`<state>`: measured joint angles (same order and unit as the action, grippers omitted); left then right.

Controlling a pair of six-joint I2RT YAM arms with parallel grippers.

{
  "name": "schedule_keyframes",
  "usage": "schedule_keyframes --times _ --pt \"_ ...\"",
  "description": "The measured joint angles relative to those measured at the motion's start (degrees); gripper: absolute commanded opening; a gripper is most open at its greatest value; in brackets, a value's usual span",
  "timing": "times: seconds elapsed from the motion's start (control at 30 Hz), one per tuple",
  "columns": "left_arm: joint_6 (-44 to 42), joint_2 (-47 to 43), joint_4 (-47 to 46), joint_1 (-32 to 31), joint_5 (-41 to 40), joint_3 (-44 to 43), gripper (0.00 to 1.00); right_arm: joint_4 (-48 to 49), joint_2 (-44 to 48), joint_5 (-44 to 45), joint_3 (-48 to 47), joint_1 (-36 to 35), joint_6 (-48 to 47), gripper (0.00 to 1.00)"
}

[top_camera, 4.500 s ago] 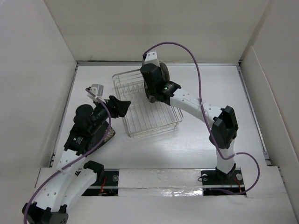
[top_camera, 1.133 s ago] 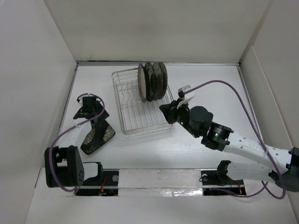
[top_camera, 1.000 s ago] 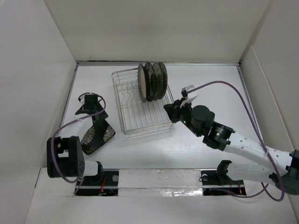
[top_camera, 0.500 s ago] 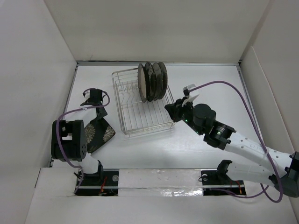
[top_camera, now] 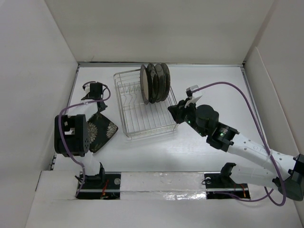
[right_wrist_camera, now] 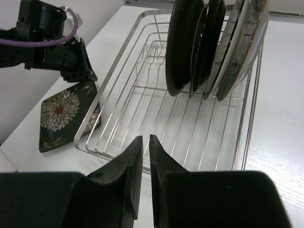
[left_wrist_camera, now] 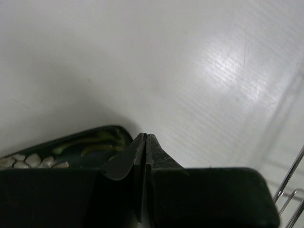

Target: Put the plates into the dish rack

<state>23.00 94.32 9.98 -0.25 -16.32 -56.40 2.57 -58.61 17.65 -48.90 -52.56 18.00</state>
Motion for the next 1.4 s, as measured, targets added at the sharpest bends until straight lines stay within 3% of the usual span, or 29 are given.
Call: schedule_keyframes --times 0.13,0.4,0.73,1.03,1.4 --pt "0.0 3.4 -1.2 0.8 0.8 -3.3 0.00 0.0 0.0 -0.2 0.0 0.7 0.0 0.17" --pt "0.0 0.8 -0.9 1.0 0.8 -3.3 0.00 0.0 -0.9 -1.1 0.2 2.2 0.4 0.17" --pt "1.6 -12.5 0.2 1.0 -1.1 6.3 0.00 0.0 -1.0 -2.1 0.7 2.3 0.9 0.18" --pt "2.1 -4.5 2.3 1.0 -0.2 7.7 0.00 0.0 0.2 -2.5 1.2 2.3 1.3 0.19" --pt "1.7 3.5 1.6 1.4 -3.3 -0.7 0.00 0.0 0.2 -2.5 1.2 2.4 1.3 0.19"
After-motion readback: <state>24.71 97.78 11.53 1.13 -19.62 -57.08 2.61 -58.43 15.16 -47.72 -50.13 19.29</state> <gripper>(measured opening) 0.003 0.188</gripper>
